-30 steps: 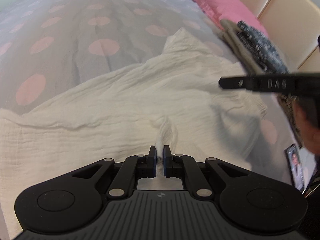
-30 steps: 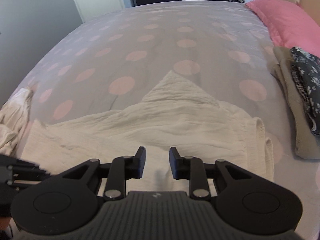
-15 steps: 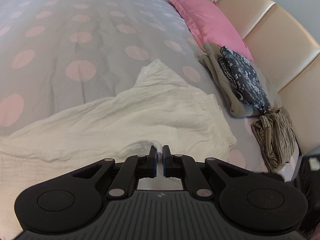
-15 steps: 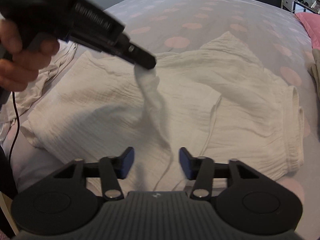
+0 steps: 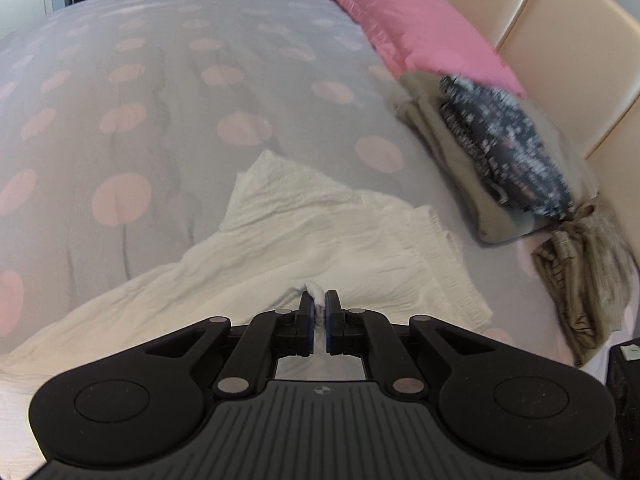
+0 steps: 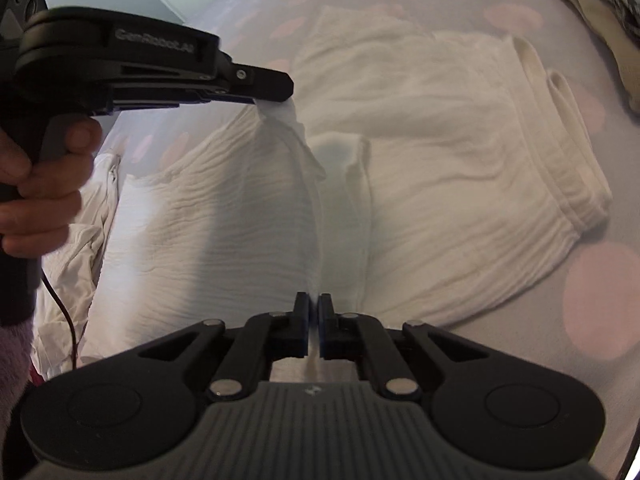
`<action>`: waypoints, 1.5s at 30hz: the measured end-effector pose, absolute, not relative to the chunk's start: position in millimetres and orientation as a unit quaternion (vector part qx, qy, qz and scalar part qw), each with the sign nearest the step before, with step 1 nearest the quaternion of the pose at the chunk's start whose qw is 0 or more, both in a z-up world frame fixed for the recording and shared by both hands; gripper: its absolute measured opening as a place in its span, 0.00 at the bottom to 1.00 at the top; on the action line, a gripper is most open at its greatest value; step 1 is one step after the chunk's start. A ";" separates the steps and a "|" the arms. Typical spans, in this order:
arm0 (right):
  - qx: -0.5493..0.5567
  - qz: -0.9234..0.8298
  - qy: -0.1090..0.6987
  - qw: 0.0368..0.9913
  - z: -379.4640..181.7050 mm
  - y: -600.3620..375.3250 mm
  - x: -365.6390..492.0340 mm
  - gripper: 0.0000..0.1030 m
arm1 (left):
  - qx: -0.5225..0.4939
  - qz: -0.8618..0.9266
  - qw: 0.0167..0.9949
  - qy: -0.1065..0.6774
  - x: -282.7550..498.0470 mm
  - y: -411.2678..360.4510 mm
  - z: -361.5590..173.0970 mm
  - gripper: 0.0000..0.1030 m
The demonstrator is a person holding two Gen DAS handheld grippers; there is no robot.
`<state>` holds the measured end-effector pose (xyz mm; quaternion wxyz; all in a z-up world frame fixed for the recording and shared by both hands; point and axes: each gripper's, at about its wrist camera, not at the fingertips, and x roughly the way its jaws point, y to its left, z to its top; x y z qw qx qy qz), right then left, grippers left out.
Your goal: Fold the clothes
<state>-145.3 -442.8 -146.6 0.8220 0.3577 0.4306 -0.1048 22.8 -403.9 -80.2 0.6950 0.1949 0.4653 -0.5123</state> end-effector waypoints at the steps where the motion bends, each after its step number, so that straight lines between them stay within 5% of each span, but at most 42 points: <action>1: 0.363 -0.107 0.432 0.819 -149.9 -444.0 -145.5 0.05 | 0.199 -0.507 0.695 0.469 22.2 -407.4 -88.5 0.03; 6: 0.335 -0.129 0.434 0.826 -150.0 -437.3 -147.1 0.07 | 0.174 -0.482 0.697 0.501 30.7 -413.2 -119.5 0.03; 11: 0.284 -0.168 0.429 0.841 -140.6 -418.8 -150.3 0.35 | 0.174 -0.463 0.694 0.523 34.7 -410.8 -135.0 0.05; 15: 0.219 -0.202 0.425 0.855 -130.6 -389.3 -159.9 0.43 | 0.208 -0.467 0.708 0.488 27.5 -397.5 -122.0 0.18; 19: 0.206 -0.215 0.420 0.857 -128.6 -373.6 -167.4 0.44 | 0.230 -0.482 0.719 0.444 19.5 -369.8 -96.3 0.30; 29: 0.213 -0.268 0.380 0.859 -123.1 -349.9 -181.2 0.46 | 0.256 -0.454 0.751 0.406 22.5 -267.0 -63.2 0.30; 32: 0.211 -0.272 0.365 0.865 -124.1 -345.5 -177.6 0.56 | 0.270 -0.432 0.766 0.391 27.9 -233.4 -62.1 0.30; 45: 0.252 -0.275 0.357 0.857 -121.8 -394.9 -158.5 0.61 | 0.187 -0.318 0.816 0.444 80.2 -140.3 -69.4 0.30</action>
